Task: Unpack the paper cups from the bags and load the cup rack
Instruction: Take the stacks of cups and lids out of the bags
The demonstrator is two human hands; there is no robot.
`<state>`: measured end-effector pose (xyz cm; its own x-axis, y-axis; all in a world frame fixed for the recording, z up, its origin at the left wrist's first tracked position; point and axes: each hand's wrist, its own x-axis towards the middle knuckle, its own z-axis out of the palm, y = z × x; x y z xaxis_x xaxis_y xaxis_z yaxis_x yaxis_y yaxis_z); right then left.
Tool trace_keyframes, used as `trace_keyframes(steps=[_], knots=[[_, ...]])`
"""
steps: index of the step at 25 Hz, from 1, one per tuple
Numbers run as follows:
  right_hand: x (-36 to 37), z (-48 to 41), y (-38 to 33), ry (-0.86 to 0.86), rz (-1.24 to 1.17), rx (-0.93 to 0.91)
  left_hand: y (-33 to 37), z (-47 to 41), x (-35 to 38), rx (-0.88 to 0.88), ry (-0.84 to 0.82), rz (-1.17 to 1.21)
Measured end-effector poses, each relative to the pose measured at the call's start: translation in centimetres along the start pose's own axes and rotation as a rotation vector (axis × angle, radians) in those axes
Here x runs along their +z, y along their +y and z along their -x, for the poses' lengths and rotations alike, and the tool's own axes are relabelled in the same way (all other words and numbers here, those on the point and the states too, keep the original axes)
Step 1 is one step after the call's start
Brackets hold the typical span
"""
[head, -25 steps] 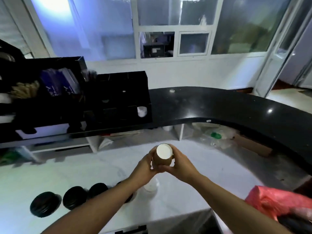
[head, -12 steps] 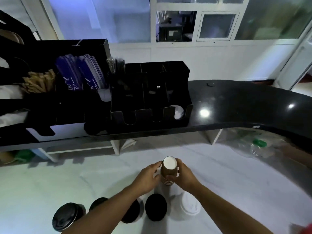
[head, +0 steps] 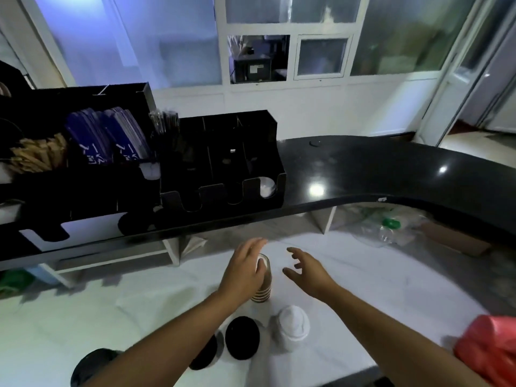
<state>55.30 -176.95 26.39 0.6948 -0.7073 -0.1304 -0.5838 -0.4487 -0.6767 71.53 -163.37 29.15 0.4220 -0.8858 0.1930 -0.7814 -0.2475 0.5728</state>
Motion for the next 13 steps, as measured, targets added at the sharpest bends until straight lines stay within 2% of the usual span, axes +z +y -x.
trace_keyframes(steps=[6, 13], knots=[[-10.9, 7.3, 4.4, 0.223, 0.075, 0.006, 10.9, -1.6, 5.0, 0.299, -0.040, -0.033], [-22.0, 23.5, 17.5, 0.404, 0.204, 0.211, 28.2, 0.2, 17.1, 0.600, -0.190, 0.032]])
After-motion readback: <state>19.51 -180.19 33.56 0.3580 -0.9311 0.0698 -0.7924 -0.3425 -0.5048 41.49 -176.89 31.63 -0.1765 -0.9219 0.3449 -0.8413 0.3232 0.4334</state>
